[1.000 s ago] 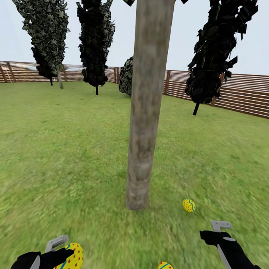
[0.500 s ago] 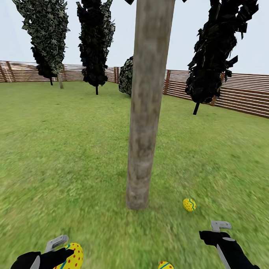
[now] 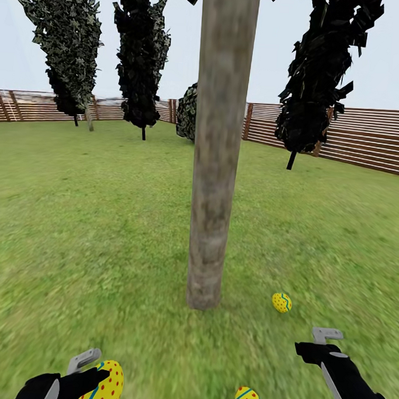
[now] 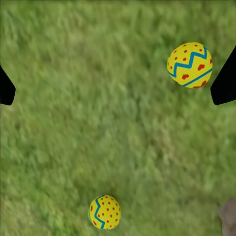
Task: Take the three Easter eggs out of the wicker basket on the lawn in the garden, then place them on the lawn next to a single tree (choose any tree) so that all three eggs are next to the same tree and none are left in the basket.
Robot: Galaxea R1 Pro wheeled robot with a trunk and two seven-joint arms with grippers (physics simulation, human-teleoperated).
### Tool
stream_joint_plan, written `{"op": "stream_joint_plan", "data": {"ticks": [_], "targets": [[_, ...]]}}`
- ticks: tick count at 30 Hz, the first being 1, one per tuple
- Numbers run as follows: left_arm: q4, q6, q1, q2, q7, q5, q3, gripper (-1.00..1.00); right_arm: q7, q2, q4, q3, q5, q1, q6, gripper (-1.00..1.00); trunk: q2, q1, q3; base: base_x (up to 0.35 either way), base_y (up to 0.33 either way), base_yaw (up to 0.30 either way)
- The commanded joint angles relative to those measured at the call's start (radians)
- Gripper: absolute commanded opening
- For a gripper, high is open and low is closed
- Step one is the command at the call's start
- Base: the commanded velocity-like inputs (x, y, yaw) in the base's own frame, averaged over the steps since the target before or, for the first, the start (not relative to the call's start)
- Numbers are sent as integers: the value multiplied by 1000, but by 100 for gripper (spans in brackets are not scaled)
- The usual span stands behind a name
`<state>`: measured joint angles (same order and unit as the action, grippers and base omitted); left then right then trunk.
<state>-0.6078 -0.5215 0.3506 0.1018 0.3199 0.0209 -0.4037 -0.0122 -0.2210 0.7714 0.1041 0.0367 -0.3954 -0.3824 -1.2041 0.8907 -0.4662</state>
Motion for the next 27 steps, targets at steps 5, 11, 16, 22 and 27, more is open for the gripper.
{"op": "stream_joint_plan", "data": {"ticks": [5, 11, 16, 22, 27], "targets": [[-1, -8, 1, -1, 4, 2, -4, -100, -1, 0, 2, 0, 5, 0, -6, 100, -36, 19, -17, 0, 0, 0], [-1, -8, 1, -1, 4, 2, -4, -100, 0, 2, 2, 0, 5, 0, -6, 100, -78, 42, -36, 0, 0, 0], [-1, -8, 1, -1, 4, 2, -4, -100, 0, 3, 2, 0, 5, 0, -6, 100, -113, 61, -51, 0, 0, 0], [-1, -8, 1, -1, 4, 2, -4, -100, 0, 2, 2, 0, 4, 0, -6, 100, -155, 84, -70, 0, 0, 0], [-1, -8, 1, -1, 4, 2, -4, -100, 0, 3, 2, 0, 4, 0, -6, 100, -190, 104, -86, 0, 0, 0]]}}
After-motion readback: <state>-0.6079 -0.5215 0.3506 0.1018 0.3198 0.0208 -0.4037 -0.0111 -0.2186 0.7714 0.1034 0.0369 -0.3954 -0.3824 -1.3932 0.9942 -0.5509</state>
